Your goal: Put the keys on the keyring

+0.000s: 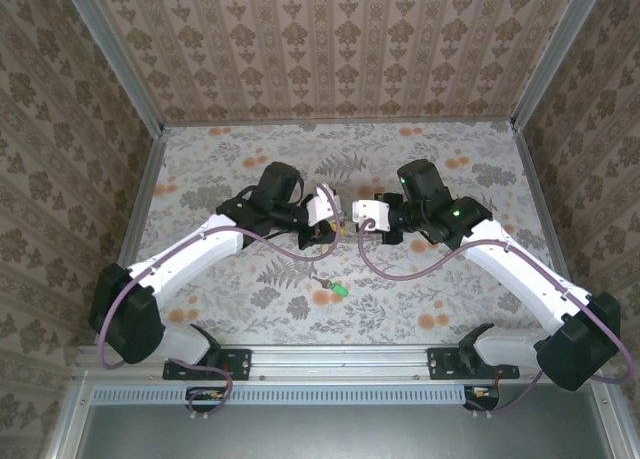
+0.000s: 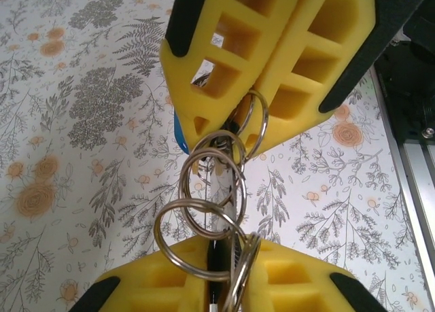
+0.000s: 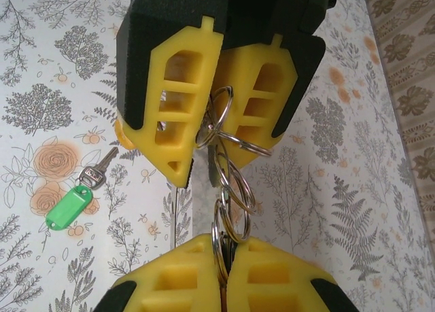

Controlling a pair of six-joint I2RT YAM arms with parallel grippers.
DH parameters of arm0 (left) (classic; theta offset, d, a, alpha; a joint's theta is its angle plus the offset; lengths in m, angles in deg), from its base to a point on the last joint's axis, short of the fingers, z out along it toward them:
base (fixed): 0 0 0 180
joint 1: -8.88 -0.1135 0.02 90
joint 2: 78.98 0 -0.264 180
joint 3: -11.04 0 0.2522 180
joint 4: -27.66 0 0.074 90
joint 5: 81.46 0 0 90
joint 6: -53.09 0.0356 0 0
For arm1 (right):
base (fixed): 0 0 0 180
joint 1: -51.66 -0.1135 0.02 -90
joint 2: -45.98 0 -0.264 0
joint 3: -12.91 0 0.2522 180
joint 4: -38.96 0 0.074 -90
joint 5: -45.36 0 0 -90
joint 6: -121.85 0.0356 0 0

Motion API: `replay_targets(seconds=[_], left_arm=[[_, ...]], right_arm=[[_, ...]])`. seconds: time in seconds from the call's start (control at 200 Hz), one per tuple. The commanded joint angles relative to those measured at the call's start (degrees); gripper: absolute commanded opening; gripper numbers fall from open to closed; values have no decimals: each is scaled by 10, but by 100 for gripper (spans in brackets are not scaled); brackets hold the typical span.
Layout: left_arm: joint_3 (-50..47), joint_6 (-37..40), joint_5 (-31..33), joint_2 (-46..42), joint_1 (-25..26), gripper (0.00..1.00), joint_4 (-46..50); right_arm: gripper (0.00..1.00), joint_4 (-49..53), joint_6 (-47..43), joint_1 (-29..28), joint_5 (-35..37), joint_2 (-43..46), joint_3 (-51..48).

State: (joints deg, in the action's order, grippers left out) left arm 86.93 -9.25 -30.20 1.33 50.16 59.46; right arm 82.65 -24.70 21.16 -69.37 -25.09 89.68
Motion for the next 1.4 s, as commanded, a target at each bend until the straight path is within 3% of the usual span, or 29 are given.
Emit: replay_targets(seconds=[0.0, 0.07, 0.435, 0.705, 0.87, 0.995, 1.05, 1.16, 1.25, 1.315, 1.4], left_arm=[[14, 3, -15, -17, 5, 7, 1], [12, 1, -16, -16, 5, 0, -1], [7, 4, -18, -21, 5, 0, -10], [0, 17, -18, -24, 5, 0, -10], [-4, 5, -22, -29, 5, 0, -23], [-15, -5, -28, -35, 3, 0, -36], [-19, -14, -32, -37, 1, 0, -46], [-30, -39, -20, -40, -4, 0, -72], [-46, -67, -14, -44, -10, 0, -107], [-59, -92, -13, -43, -14, 0, -145], [-63, -143, -15, -34, -19, 0, -183]], right_arm=[[6, 6, 3, -3, -28, 18, -5], [10, 6, 0, -3, -30, 21, -7], [37, 33, -4, 19, -59, 78, -29], [36, 35, -5, 33, -82, 105, -38], [43, -37, 38, 35, -72, 129, -75], [40, -40, 77, 44, -90, 134, -82], [40, -94, 168, 47, -82, 140, -99], [37, -289, 516, 79, -136, 157, -163], [34, -417, 725, 78, -101, 174, -227], [30, -447, 907, 82, -29, 172, -258], [27, -479, 1025, 84, -54, 159, -270]])
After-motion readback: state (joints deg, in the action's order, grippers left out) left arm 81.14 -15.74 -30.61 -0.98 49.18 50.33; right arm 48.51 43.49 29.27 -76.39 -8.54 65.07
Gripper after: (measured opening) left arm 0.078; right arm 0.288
